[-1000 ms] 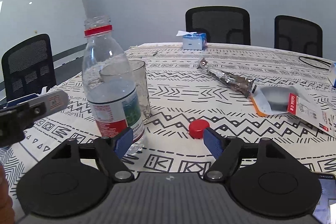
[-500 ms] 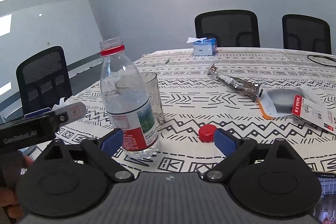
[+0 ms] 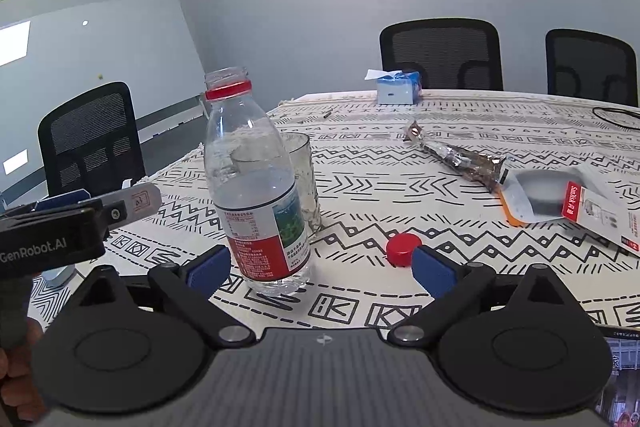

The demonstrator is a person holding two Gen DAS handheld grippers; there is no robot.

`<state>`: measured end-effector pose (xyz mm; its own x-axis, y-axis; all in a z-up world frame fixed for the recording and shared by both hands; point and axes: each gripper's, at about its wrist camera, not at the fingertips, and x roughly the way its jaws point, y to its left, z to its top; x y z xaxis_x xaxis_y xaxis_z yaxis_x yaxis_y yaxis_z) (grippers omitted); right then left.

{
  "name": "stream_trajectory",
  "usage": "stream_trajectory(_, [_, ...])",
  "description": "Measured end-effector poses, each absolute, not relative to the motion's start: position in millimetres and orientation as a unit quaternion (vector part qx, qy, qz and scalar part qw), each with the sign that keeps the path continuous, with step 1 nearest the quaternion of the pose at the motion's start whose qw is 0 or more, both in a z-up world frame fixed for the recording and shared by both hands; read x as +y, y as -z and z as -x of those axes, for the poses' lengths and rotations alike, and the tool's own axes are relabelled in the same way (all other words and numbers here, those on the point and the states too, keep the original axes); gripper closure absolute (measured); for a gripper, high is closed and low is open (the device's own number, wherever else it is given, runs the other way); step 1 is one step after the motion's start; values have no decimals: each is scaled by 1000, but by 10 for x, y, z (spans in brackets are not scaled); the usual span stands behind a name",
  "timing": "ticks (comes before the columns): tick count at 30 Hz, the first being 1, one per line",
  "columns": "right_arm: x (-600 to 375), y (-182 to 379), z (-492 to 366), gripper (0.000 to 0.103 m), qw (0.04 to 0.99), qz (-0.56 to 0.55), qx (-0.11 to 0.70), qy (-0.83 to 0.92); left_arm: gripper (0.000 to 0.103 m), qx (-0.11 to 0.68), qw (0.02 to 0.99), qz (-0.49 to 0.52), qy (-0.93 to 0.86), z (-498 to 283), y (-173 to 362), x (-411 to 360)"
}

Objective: Unscrew bottle cap and pour
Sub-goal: 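Carry the uncapped bottle beside the clear glass mug with the left gripper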

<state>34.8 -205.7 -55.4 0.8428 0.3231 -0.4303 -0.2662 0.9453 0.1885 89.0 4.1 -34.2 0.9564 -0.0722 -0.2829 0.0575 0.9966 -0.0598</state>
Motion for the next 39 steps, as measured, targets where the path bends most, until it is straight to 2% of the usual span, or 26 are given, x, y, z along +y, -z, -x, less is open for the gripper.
stream_trajectory(39, [-2006, 544, -304, 4, 963, -35, 220, -152, 0, 166, 986, 21, 23, -1025, 454, 81])
